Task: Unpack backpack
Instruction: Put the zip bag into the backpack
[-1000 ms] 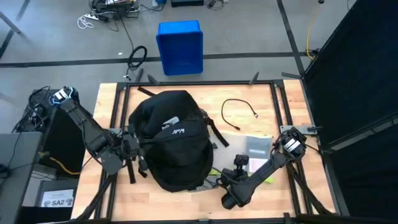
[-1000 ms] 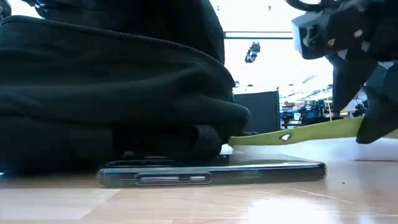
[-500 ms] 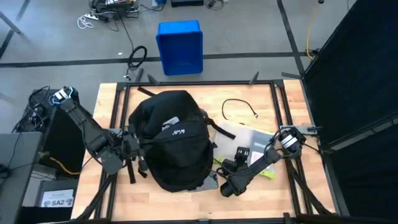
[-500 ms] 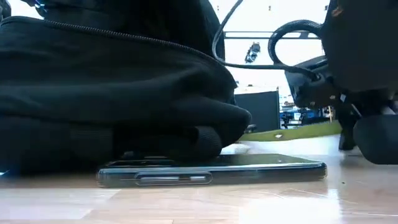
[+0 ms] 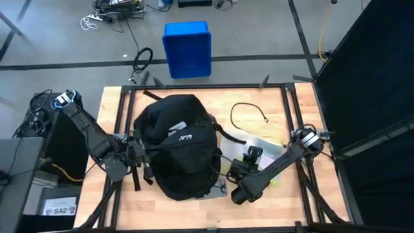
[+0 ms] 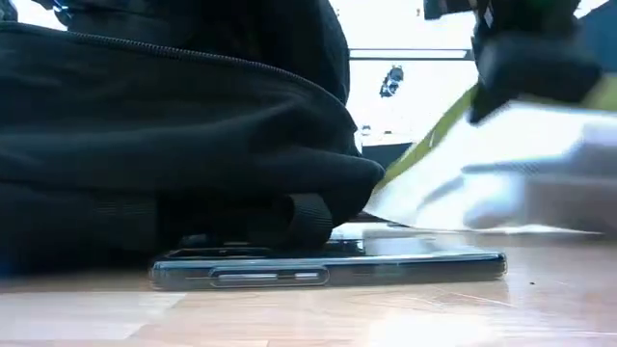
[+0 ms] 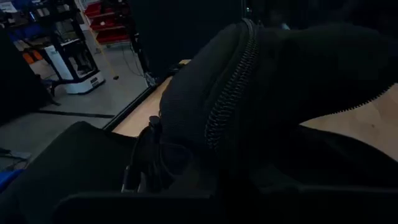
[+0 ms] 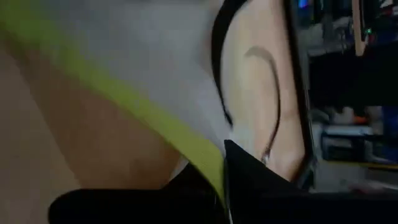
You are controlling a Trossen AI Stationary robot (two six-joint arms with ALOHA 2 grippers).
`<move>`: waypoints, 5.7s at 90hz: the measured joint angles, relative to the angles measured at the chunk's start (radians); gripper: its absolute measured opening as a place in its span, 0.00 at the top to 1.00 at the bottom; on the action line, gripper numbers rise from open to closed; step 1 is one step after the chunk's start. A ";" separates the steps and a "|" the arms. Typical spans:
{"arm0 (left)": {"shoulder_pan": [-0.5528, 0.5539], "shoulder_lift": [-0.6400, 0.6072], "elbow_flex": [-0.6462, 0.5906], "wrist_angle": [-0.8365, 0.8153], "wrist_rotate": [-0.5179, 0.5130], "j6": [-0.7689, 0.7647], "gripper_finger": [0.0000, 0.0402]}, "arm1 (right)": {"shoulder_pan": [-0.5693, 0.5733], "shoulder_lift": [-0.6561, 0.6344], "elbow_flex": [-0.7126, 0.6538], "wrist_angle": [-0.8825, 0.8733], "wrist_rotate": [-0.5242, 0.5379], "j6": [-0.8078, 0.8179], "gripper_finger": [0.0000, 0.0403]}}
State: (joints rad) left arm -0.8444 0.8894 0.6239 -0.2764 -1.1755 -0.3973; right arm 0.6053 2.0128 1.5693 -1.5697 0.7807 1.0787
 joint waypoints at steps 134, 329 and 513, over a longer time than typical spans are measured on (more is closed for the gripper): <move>0.001 0.000 0.000 0.255 -0.018 0.172 1.00 | -0.166 -0.233 0.284 1.197 -0.246 -1.486 1.00; 0.000 0.000 0.000 0.494 0.044 0.387 1.00 | -0.235 -0.122 -0.144 1.588 -0.332 -1.338 0.91; -0.001 0.001 0.002 0.483 0.024 0.414 1.00 | -0.323 -0.118 -0.145 1.563 -0.624 -1.178 1.00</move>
State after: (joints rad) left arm -0.8452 0.8905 0.6262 0.2066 -1.1519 0.0164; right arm 0.2824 1.8950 1.4246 -0.0068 0.1564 -0.0990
